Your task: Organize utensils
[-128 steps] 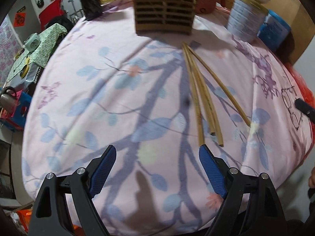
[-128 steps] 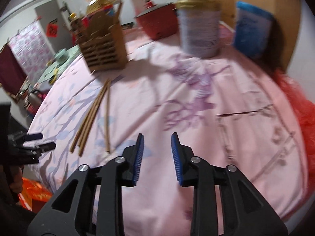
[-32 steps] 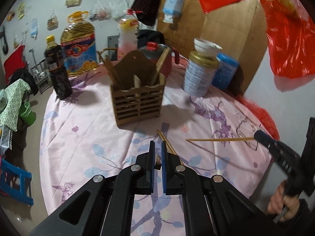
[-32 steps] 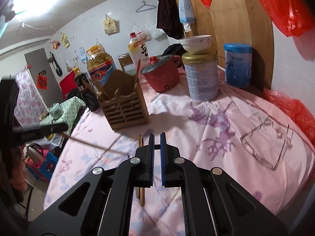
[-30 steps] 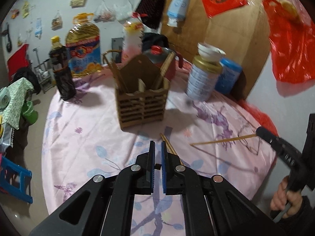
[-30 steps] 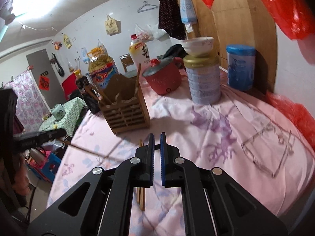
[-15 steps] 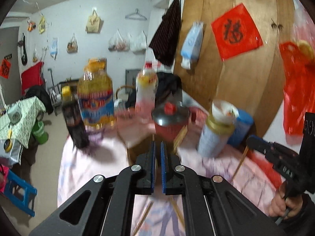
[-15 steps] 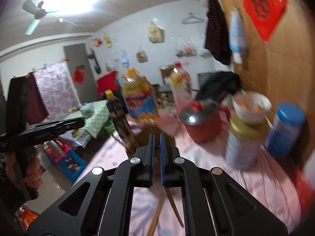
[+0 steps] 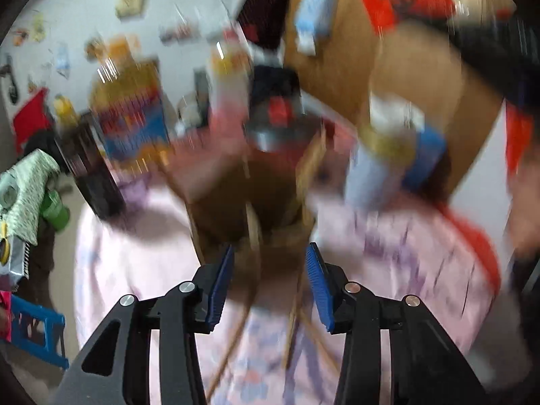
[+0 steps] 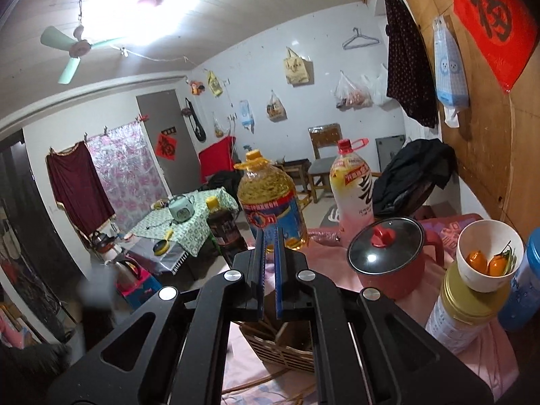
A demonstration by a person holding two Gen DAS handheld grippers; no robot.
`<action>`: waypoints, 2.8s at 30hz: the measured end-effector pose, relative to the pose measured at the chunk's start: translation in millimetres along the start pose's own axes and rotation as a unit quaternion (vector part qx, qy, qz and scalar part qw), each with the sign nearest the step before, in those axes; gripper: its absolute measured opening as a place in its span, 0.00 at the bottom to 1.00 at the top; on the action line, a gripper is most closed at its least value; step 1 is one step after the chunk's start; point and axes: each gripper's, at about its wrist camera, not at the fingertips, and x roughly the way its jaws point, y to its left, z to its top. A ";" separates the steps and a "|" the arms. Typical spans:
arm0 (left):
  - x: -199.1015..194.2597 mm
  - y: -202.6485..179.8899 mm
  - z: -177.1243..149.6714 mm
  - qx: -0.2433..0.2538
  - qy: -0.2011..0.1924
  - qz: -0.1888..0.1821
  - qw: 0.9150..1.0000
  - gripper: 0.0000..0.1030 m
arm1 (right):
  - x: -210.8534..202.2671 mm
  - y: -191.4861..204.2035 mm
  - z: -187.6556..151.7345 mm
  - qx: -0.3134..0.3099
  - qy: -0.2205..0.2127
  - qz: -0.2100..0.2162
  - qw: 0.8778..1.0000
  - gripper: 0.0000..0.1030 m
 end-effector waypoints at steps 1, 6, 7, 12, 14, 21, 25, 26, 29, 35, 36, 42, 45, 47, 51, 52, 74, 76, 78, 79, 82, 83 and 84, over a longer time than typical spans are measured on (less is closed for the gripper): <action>16.4 1.4 -16.3 0.006 0.021 0.002 1.000 0.43 | 2.1 -0.4 -3.4 -0.004 0.011 0.006 1.000 0.07; 71.9 41.4 -65.4 -0.054 0.085 0.003 0.995 0.42 | 15.3 -9.6 -68.2 -0.032 0.113 0.025 0.993 0.38; 79.5 47.8 -68.9 -0.059 0.088 0.009 0.994 0.42 | 19.4 -12.3 -83.2 -0.036 0.135 0.014 0.990 0.39; 111.7 57.7 -74.2 -0.069 0.099 0.003 0.993 0.41 | 20.2 -28.9 -160.7 -0.012 0.224 -0.037 0.974 0.39; 124.3 53.0 -76.3 -0.054 0.106 0.006 0.993 0.41 | 14.8 -33.4 -176.5 0.015 0.238 -0.042 0.970 0.39; 153.5 42.4 -81.0 -0.017 0.110 0.019 0.994 0.13 | 2.7 -28.8 -185.5 0.025 0.237 -0.064 0.969 0.39; 137.9 29.4 -101.9 0.012 0.118 -0.010 0.993 0.09 | 1.7 -26.7 -188.6 0.032 0.238 -0.064 0.969 0.39; 131.7 27.3 -109.3 0.022 0.119 -0.010 0.993 0.08 | 2.5 -25.8 -190.9 0.031 0.241 -0.063 0.968 0.39; 109.4 36.8 -133.6 0.000 0.131 -0.023 0.991 0.07 | 5.1 -20.8 -196.4 0.028 0.249 -0.057 0.966 0.39; 91.3 58.5 -149.3 -0.055 0.131 -0.027 0.990 0.07 | 9.9 -9.4 -201.4 0.017 0.263 -0.043 0.964 0.39; 94.7 59.0 -144.8 -0.058 0.129 -0.028 0.990 0.07 | 9.6 -7.5 -200.9 0.013 0.263 -0.043 0.964 0.39; 113.7 47.2 -124.0 -0.037 0.121 -0.018 0.992 0.08 | 2.1 -4.7 -197.6 0.000 0.259 -0.049 0.965 0.39; 112.6 46.3 -121.2 -0.045 0.114 -0.025 0.992 0.07 | 8.4 -2.1 -203.6 -0.019 0.280 -0.040 0.959 0.39; 100.5 47.9 -118.9 -0.056 0.099 -0.023 0.993 0.06 | 17.1 2.9 -210.0 -0.045 0.300 -0.028 0.952 0.43; 58.5 63.7 -116.3 -0.102 0.059 -0.018 0.993 0.06 | 46.5 28.5 -225.9 -0.165 0.331 -0.002 0.929 0.46; 44.7 69.1 -114.8 -0.115 0.045 -0.013 0.992 0.06 | 53.8 34.2 -228.4 -0.192 0.335 0.007 0.923 0.46; -72.4 92.3 -123.8 -0.251 -0.059 0.085 0.962 0.06 | 163.6 67.7 -261.2 -0.361 0.401 0.177 0.823 0.07; -72.4 91.0 -123.4 -0.244 -0.058 0.082 0.965 0.06 | 149.5 63.9 -246.4 -0.336 0.384 0.173 0.842 0.07; -68.0 92.1 -122.7 -0.236 -0.052 0.074 0.968 0.06 | 129.4 62.3 -228.7 -0.325 0.354 0.159 0.862 0.07; -62.5 94.1 -122.5 -0.236 -0.044 0.069 0.968 0.06 | 122.1 61.4 -222.0 -0.318 0.343 0.153 0.871 0.06; -36.9 110.4 -124.2 -0.256 -0.003 0.071 0.964 0.06 | 98.0 51.7 -196.5 -0.280 0.303 0.124 0.903 0.06; -25.8 119.2 -125.2 -0.266 0.010 0.066 0.962 0.08 | 90.0 48.0 -187.2 -0.264 0.287 0.112 0.914 0.06; -14.9 127.2 -126.2 -0.276 0.023 0.069 0.958 0.14 | 85.3 45.2 -179.3 -0.252 0.276 0.103 0.922 0.06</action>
